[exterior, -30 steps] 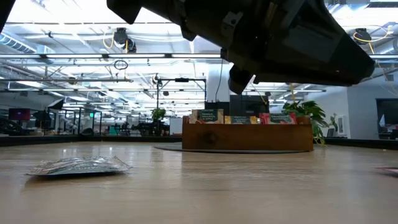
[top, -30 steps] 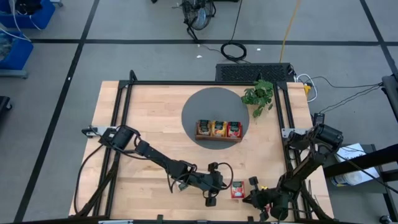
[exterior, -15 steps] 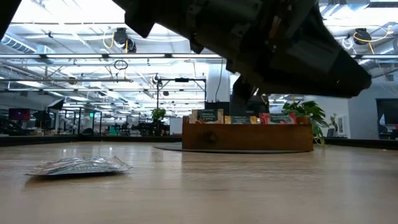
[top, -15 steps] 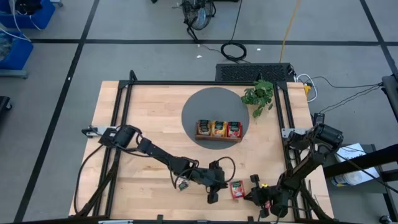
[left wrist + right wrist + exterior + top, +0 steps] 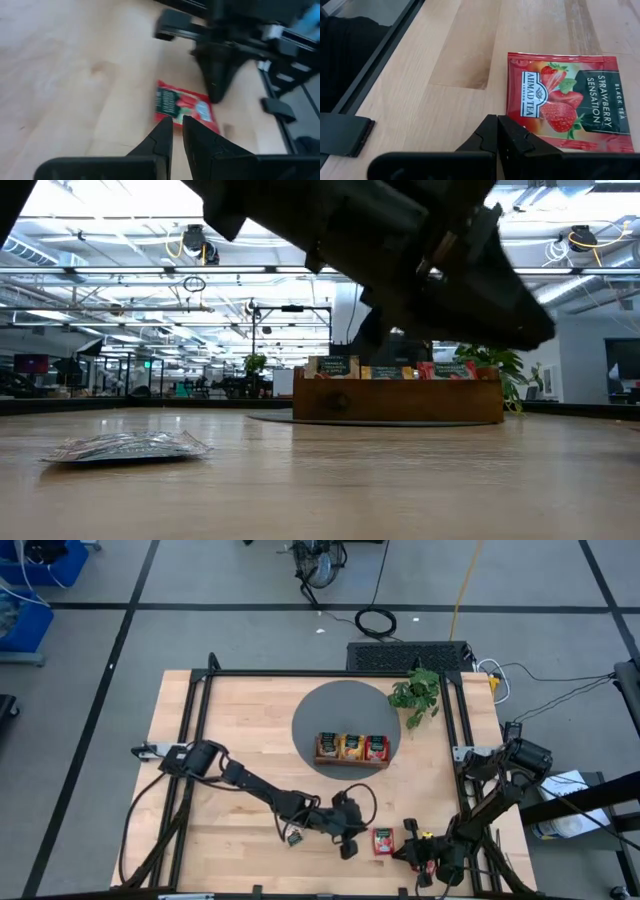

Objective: Pick & Place Tea
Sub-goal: Put the red tea bag into the right section of the wooden organiser

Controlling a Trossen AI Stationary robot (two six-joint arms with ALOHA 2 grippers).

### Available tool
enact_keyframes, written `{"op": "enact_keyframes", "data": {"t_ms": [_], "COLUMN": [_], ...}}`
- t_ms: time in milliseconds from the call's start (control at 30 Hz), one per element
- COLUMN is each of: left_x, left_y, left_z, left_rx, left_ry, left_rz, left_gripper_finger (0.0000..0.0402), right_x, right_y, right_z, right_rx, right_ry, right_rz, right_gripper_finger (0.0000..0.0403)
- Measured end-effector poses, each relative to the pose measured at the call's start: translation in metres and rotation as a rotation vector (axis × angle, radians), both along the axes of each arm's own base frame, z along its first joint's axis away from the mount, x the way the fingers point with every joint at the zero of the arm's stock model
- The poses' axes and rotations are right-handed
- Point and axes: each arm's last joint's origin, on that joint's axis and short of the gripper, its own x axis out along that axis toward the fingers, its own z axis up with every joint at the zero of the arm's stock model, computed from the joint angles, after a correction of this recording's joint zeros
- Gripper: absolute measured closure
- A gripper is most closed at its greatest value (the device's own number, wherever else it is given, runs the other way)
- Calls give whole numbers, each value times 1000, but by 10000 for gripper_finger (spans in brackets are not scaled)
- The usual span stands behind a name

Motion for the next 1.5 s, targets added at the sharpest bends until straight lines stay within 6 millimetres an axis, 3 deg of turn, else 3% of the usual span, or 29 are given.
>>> {"op": "enact_keyframes", "data": {"t_ms": [133,233,333,400,533,767,933,1167,1500], "left_x": [1,3,7,10,16,14,15,15,13], "left_y": [4,-6,-12,-4,15,14,24,24,17], "left_z": [-2,-7,-23,-32,-36,-40,-42,-43,-47], "left_rx": [-17,-4,-35,-106,-171,-200,-230,-237,-254], "left_ry": [25,-47,-80,-44,-16,39,84,106,118], "left_rz": [9,-63,-121,-98,-38,-57,-47,-50,-98], "left_gripper_finger": [354,354,354,347,304,208,173,176,190], "right_x": [0,0,1,2,2,5,10,17,24], "right_y": [0,0,-1,0,0,-1,-3,-7,-12], "right_z": [0,0,0,0,0,0,-5,-19,-20], "right_rx": [1,1,2,9,16,0,-14,-30,-21], "right_ry": [1,1,2,-1,-6,-9,-16,10,41], "right_rz": [1,1,-3,-4,3,10,-3,-16,-29], "right_gripper_finger": [403,403,403,403,403,403,403,403,403]}}
